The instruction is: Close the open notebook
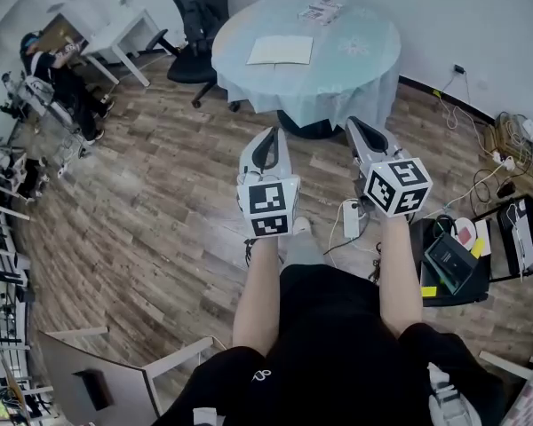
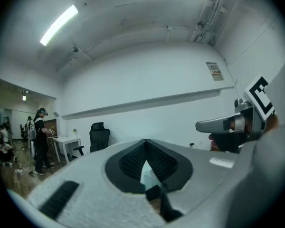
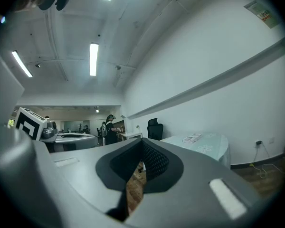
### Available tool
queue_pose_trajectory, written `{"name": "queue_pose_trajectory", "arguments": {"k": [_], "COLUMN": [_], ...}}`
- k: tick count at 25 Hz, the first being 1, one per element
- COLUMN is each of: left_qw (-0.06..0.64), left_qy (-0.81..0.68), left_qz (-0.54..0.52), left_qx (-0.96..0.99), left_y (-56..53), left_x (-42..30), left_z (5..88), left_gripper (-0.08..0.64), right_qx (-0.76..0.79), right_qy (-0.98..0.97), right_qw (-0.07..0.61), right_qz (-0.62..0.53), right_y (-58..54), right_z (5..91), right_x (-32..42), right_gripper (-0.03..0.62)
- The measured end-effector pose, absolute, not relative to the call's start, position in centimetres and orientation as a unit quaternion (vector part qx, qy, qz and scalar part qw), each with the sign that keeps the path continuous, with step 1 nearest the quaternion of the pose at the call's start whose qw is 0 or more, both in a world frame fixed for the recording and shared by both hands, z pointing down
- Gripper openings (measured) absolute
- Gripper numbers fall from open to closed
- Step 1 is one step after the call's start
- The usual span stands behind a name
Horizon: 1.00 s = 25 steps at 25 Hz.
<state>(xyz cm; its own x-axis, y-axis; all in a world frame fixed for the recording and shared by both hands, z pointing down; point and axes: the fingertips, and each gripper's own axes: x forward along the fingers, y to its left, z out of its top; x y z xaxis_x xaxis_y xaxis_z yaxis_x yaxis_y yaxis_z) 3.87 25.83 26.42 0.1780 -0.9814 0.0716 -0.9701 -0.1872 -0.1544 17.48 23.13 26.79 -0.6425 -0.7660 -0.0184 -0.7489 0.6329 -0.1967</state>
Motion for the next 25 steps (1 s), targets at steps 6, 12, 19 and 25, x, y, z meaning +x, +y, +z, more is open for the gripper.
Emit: {"name": "queue_pose_trajectory", "arguments": {"k": [6,12,19,25], "left_qw": [0.005,-0.014,-0.024,-0.044], "left_qy": [0.647,0.634,0.642,0.623], "left_qz": [-0.077,-0.08,-0.117,-0.152], "left_qx": [-0.758,-0.769,-0.758,-0.766], "left_y": [22.0,15.5,3.0,-10.4], "left_x": [2.2,1.8,-5.8,-10.9], "left_z": [30.2,33.2,35.7,37.9], "left_gripper": [-0.015,-0.014,-0.014,-0.014], "right_qx": [-0.427,-0.428,-0.421,-0.425], "right_qy": [0.899,0.897,0.898,0.895], "right_qw": [0.042,0.032,0.034,0.02], "right_qz": [-0.094,-0.105,-0.12,-0.135], "right_y": [19.4,12.9,0.0,-13.5], "right_z": [29.6,32.4,33.6,34.3], "right_x": [17.7,15.6,8.6,2.1], "right_gripper": [0.006,0.006,0.006,0.006]}}
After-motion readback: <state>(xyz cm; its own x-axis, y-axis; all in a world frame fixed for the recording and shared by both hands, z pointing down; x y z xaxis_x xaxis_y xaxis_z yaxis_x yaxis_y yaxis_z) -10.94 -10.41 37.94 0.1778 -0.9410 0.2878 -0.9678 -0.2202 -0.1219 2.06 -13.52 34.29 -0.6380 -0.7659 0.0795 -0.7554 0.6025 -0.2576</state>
